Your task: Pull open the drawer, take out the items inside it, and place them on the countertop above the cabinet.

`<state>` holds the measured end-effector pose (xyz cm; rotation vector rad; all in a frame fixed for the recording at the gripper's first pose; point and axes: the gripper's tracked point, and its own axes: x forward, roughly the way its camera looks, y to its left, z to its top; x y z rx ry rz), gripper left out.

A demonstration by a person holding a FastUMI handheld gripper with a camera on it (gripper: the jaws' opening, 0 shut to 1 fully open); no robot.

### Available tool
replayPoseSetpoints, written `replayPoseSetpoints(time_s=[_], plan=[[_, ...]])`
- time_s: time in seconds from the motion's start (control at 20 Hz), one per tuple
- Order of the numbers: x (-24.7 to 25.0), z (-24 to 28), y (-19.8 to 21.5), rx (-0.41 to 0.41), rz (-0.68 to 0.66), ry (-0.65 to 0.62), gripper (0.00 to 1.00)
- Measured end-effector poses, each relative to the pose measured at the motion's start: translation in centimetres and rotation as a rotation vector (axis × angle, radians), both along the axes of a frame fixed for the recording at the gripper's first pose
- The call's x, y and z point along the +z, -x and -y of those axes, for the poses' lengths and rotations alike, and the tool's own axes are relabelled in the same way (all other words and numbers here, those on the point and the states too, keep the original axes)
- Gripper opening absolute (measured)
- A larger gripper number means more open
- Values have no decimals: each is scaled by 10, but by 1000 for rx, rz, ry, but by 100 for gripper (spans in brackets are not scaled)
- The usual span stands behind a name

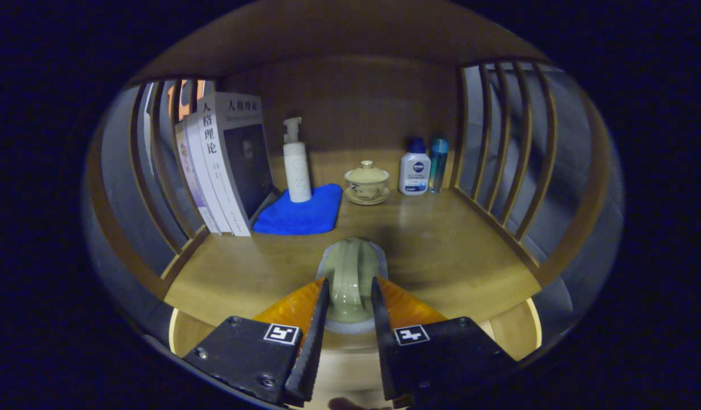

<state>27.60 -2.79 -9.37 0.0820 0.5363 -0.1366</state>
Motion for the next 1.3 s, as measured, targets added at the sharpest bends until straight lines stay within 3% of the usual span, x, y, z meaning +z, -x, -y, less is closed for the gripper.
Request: replayPoseSetpoints(time_s=[0.2, 0.45, 0.8, 1.05, 1.3], plan=[[26, -4, 28, 44, 80, 37, 99], [50, -16, 64, 116, 134, 67, 99], [74, -31, 140, 176, 261, 17, 98], [54, -34, 195, 180, 358, 38, 98], [2, -39, 233, 192, 396, 119, 99]])
